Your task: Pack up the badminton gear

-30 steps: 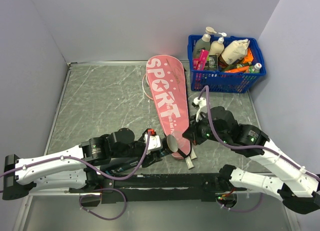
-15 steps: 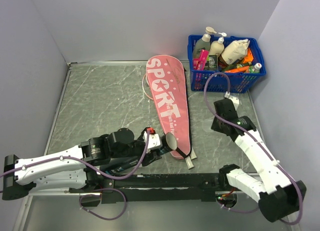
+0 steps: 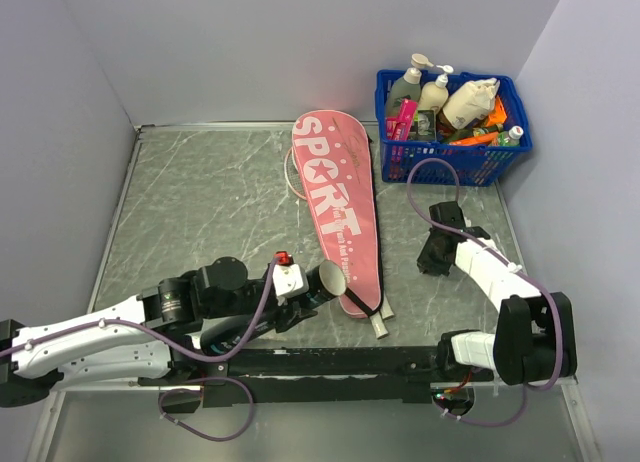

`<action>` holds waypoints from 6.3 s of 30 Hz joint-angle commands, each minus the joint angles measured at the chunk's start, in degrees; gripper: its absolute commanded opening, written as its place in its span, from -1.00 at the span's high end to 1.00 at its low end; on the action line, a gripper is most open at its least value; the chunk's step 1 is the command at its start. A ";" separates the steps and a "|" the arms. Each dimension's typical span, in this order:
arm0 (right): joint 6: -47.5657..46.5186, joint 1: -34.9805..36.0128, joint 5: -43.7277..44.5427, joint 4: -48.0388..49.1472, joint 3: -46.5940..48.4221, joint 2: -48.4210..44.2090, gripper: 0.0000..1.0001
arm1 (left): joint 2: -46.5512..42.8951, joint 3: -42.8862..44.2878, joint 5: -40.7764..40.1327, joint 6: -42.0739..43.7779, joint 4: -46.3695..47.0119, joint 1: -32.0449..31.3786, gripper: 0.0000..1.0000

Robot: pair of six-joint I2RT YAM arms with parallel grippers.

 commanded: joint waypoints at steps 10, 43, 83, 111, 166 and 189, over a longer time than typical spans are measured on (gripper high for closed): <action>0.37 -0.31 -1.53 2.94 1.17 -2.33 0.19 | -3.73 2.93 1.19 -1.23 1.81 -0.32 0.98; 1.59 11.20 1.97 4.70 8.90 16.03 0.18 | -3.46 2.84 0.49 -0.97 1.46 -0.32 0.98; -5.26 20.52 -8.11 -9.01 14.17 -17.70 1.00 | 0.66 2.23 2.77 -1.14 2.25 -0.32 0.98; -3.15 32.98 -46.55 -0.40 17.51 -36.27 1.00 | 4.98 2.14 9.01 -0.62 2.87 -3.13 0.98; 1.07 59.81 -31.08 9.10 17.95 -26.60 0.97 | 4.01 1.87 6.91 -0.26 2.43 -4.01 0.98; -0.08 60.42 -25.89 3.38 20.15 -28.79 1.00 | 4.10 1.87 6.82 -0.18 2.43 -4.10 0.98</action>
